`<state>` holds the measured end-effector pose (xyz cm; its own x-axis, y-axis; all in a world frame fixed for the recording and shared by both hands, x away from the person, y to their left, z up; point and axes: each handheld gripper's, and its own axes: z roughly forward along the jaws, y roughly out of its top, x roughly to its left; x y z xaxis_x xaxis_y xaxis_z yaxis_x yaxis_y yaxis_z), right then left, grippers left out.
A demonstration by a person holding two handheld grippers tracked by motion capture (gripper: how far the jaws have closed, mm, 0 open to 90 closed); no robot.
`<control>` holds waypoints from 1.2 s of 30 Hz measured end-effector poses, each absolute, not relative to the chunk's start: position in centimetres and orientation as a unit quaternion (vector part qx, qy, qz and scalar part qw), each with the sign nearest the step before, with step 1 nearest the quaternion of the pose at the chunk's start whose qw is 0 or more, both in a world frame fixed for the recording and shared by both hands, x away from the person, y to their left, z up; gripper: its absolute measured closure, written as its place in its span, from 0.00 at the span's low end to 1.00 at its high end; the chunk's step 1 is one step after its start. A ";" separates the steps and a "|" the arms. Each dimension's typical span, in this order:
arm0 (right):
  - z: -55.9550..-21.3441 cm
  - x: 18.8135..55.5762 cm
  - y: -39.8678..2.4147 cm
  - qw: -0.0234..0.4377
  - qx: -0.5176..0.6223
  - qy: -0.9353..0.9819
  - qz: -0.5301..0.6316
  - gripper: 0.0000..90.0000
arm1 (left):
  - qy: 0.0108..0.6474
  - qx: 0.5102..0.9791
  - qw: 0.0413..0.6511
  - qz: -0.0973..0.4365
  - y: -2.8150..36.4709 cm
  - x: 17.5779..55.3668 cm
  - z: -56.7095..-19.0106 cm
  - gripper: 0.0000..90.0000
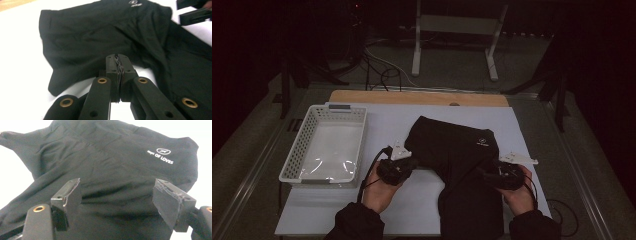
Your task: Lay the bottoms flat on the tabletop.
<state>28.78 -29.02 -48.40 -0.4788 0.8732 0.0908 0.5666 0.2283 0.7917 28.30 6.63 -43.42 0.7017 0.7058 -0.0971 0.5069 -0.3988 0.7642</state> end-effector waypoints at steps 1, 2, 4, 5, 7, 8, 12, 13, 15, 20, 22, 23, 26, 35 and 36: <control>-48.4 28.8 -29.0 0.190 0.473 0.761 0.402 0.27 | 0.363 0.827 0.411 0.123 6.6 28.0 -43.2 0.99; -48.4 28.8 -29.0 0.191 0.473 0.760 0.402 0.27 | 0.358 0.828 0.413 0.124 6.5 27.8 -43.0 0.99; -48.4 28.8 -29.0 0.191 0.473 0.761 0.402 0.27 | 0.351 0.829 0.417 0.125 6.4 27.4 -42.6 0.99; -48.4 28.8 -29.0 0.190 0.474 0.760 0.402 0.27 | 0.347 0.830 0.419 0.125 6.3 27.2 -42.4 0.99; -48.4 28.8 -28.9 0.191 0.473 0.760 0.402 0.27 | 0.340 0.831 0.424 0.121 6.2 26.8 -42.1 0.99; -48.4 28.8 -28.9 0.191 0.473 0.761 0.401 0.27 | 0.335 0.832 0.425 0.120 6.1 26.6 -41.9 0.99; -48.4 28.8 -28.9 0.191 0.473 0.760 0.402 0.27 | 0.320 0.834 0.438 0.103 5.5 25.9 -41.5 1.00; -48.4 28.8 -28.9 0.191 0.473 0.760 0.402 0.27 | 0.314 0.837 0.437 0.100 5.3 25.8 -41.5 1.00; -48.4 28.8 -28.9 0.191 0.473 0.760 0.402 0.27 | 0.305 0.840 0.439 0.092 4.8 25.4 -41.6 1.00; -48.4 28.7 -28.9 0.190 0.472 0.761 0.402 0.27 | 0.293 0.849 0.432 0.082 4.0 25.1 -42.2 1.00; -48.4 28.7 -28.9 0.191 0.472 0.761 0.402 0.27 | 0.290 0.850 0.435 0.070 3.9 25.1 -42.4 1.00; -48.3 28.7 -28.9 0.192 0.473 0.760 0.402 0.27 | 0.284 0.853 0.433 0.067 3.8 25.1 -42.5 0.99; -48.4 28.8 -29.0 0.191 0.472 0.761 0.402 0.27 | 0.282 0.854 0.433 0.068 3.8 25.2 -42.7 0.85; -48.4 28.8 -29.0 0.192 0.471 0.762 0.400 0.27 | 0.328 0.844 0.415 0.088 5.2 26.4 -44.1 0.54; -48.4 28.8 -28.9 0.191 0.470 0.763 0.401 0.27 | 0.333 0.843 0.413 0.086 5.3 26.5 -44.4 0.53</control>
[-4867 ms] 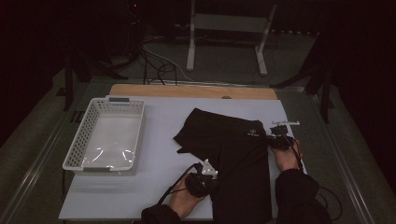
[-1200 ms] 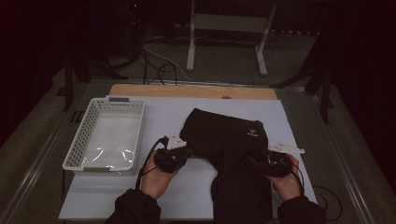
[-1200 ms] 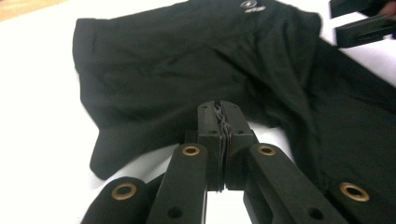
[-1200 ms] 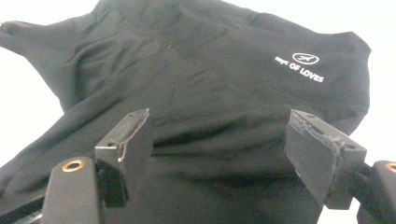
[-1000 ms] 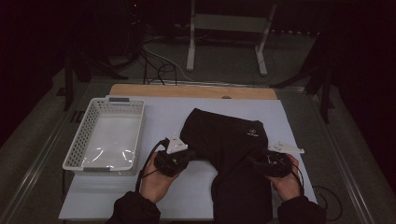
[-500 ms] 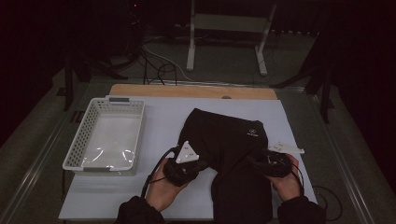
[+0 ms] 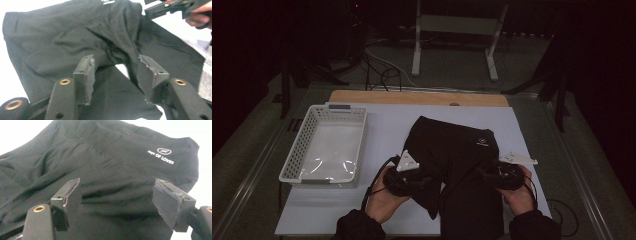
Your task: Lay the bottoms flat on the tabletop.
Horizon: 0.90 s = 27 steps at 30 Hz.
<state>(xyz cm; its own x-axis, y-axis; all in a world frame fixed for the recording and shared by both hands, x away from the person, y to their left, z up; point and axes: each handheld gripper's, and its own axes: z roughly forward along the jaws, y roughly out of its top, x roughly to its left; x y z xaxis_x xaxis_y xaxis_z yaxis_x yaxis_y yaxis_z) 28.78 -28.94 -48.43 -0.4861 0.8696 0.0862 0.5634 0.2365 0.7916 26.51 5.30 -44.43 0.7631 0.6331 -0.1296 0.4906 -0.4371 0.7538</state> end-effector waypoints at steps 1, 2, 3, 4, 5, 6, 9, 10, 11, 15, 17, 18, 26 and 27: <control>-48.4 28.8 -28.9 0.191 0.469 0.763 0.401 0.27 | 0.337 0.844 0.408 0.087 5.4 26.6 -44.8 0.51; -48.4 28.8 -28.9 0.191 0.469 0.763 0.401 0.27 | 0.342 0.844 0.404 0.088 5.5 26.7 -45.2 0.50; -48.4 28.8 -28.9 0.191 0.468 0.764 0.401 0.27 | 0.348 0.845 0.397 0.087 5.7 26.8 -45.7 0.48; -48.4 28.8 -28.9 0.191 0.468 0.764 0.401 0.27 | 0.353 0.845 0.393 0.087 5.8 26.9 -46.0 0.47; -48.4 28.8 -28.9 0.191 0.468 0.764 0.401 0.27 | 0.353 0.845 0.393 0.087 5.8 26.9 -46.0 0.46; -48.4 28.8 -29.0 0.192 0.470 0.763 0.400 0.27 | 0.364 0.843 0.387 0.087 6.2 27.0 -46.6 0.46; -48.4 28.8 -29.0 0.192 0.470 0.763 0.400 0.27 | 0.378 0.840 0.379 0.084 6.8 27.1 -47.5 0.44; -48.4 28.8 -29.0 0.192 0.470 0.763 0.400 0.27 | 0.378 0.840 0.379 0.084 6.8 27.1 -47.5 0.43; -48.5 28.8 -29.0 0.193 0.469 0.764 0.400 0.27 | 0.383 0.842 0.372 0.080 6.9 27.0 -48.3 0.43; -48.4 28.8 -28.9 0.191 0.467 0.765 0.400 0.27 | 0.389 0.844 0.361 0.072 7.0 27.1 -49.4 0.41; -48.4 28.8 -28.9 0.192 0.468 0.764 0.401 0.27 | 0.389 0.847 0.355 0.071 6.8 27.0 -49.9 0.41; -48.4 28.8 -28.9 0.191 0.469 0.764 0.401 0.27 | 0.389 0.848 0.353 0.070 6.8 27.0 -50.1 0.41; -48.3 28.7 -29.1 0.192 0.468 0.763 0.403 0.27 | 0.371 0.864 0.335 0.063 6.3 26.8 -51.3 0.43; -48.3 28.7 -29.1 0.192 0.468 0.762 0.403 0.27 | 0.365 0.866 0.335 0.063 6.1 26.7 -51.3 0.43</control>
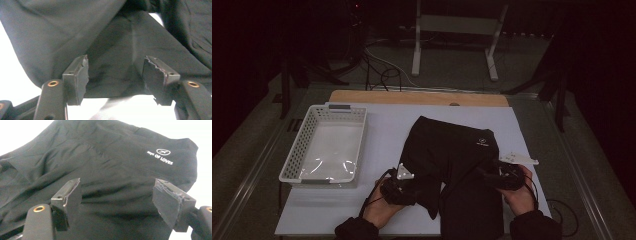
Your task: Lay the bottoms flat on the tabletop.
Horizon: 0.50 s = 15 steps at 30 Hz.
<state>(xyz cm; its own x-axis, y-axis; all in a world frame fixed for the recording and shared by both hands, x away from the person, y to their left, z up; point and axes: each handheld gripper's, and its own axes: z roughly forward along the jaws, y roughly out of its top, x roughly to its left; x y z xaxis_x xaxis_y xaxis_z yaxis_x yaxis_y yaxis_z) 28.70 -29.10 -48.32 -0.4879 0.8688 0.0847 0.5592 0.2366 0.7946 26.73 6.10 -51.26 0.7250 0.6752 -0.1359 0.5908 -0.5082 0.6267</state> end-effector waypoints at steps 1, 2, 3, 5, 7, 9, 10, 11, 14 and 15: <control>-48.3 28.7 -29.1 0.192 0.468 0.762 0.404 0.27 | 0.359 0.869 0.334 0.062 5.9 26.7 -51.3 0.44; -48.3 28.7 -29.1 0.192 0.468 0.762 0.404 0.27 | 0.352 0.873 0.332 0.064 5.8 26.6 -51.3 0.46; -48.3 28.7 -29.1 0.191 0.468 0.763 0.404 0.27 | 0.345 0.876 0.330 0.072 5.6 26.4 -51.3 0.51; -48.3 28.7 -29.0 0.191 0.467 0.764 0.403 0.27 | 0.337 0.880 0.323 0.089 5.4 26.2 -51.3 0.66; -48.3 28.7 -29.0 0.191 0.465 0.765 0.402 0.27 | 0.339 0.880 0.322 0.082 5.4 26.3 -51.2 0.81; -48.3 28.7 -28.9 0.192 0.466 0.765 0.402 0.27 | 0.336 0.883 0.322 0.068 5.5 26.3 -51.2 0.93; -48.3 28.6 -28.9 0.193 0.466 0.764 0.402 0.27 | 0.334 0.884 0.321 0.065 5.5 26.3 -51.1 0.98; -48.3 28.6 -28.9 0.193 0.466 0.764 0.403 0.27 | 0.330 0.887 0.317 0.065 5.5 26.2 -51.0 0.98; -48.2 28.6 -29.0 0.193 0.467 0.763 0.404 0.27 | 0.319 0.896 0.304 0.063 5.6 25.9 -50.7 0.99; -48.2 28.6 -29.1 0.193 0.467 0.763 0.404 0.27 | 0.319 0.896 0.303 0.060 5.7 25.8 -50.7 0.99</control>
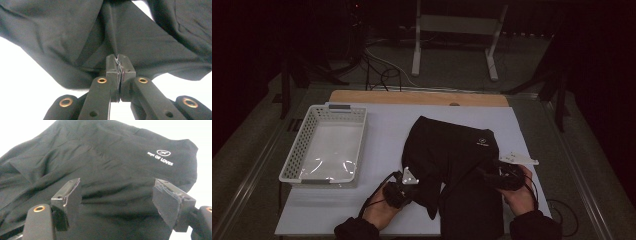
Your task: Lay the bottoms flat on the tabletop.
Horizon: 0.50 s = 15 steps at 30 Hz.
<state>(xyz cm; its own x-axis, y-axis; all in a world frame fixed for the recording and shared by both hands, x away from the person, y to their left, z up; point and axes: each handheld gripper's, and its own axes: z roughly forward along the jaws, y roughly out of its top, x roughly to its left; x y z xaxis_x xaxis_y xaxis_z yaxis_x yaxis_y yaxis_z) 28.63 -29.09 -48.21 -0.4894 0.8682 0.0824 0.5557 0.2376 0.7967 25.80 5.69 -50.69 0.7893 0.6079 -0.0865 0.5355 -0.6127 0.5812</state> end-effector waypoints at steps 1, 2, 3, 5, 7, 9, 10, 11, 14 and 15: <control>-48.2 28.6 -29.1 0.194 0.468 0.762 0.404 0.27 | 0.319 0.896 0.303 0.057 5.8 25.6 -50.6 0.99; -48.2 28.7 -29.2 0.194 0.467 0.762 0.404 0.27 | 0.318 0.897 0.301 0.056 6.0 25.4 -50.6 0.99; -48.2 28.7 -29.2 0.193 0.466 0.763 0.405 0.27 | 0.318 0.898 0.300 0.056 6.1 25.2 -50.5 0.99; -48.2 28.7 -29.2 0.193 0.467 0.763 0.404 0.27 | 0.317 0.897 0.303 0.056 6.5 24.8 -50.2 0.99; -48.2 28.7 -29.2 0.193 0.468 0.762 0.404 0.27 | 0.317 0.896 0.305 0.061 6.9 24.5 -49.7 0.99; -48.3 28.7 -29.2 0.193 0.468 0.762 0.404 0.27 | 0.318 0.896 0.304 0.068 7.3 24.2 -49.4 0.99; -48.3 28.7 -29.2 0.193 0.468 0.762 0.403 0.27 | 0.319 0.896 0.300 0.074 7.6 24.1 -49.4 0.99; -48.3 28.7 -29.2 0.193 0.468 0.762 0.403 0.27 | 0.321 0.896 0.295 0.080 7.8 24.1 -49.4 0.99; -48.2 28.7 -29.2 0.193 0.467 0.762 0.404 0.27 | 0.339 0.893 0.280 0.099 8.6 24.3 -49.5 0.99; -48.2 28.7 -29.1 0.193 0.468 0.762 0.404 0.27 | 0.346 0.891 0.275 0.106 8.9 24.5 -49.5 0.99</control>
<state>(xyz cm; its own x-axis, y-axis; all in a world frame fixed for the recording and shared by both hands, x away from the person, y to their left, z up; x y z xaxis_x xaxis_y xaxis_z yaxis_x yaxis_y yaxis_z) 28.66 -29.14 -48.21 -0.4884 0.8685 0.0845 0.5569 0.2357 0.7965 24.51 8.90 -49.49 0.7383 0.6745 -0.0011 0.5576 -0.6095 0.5635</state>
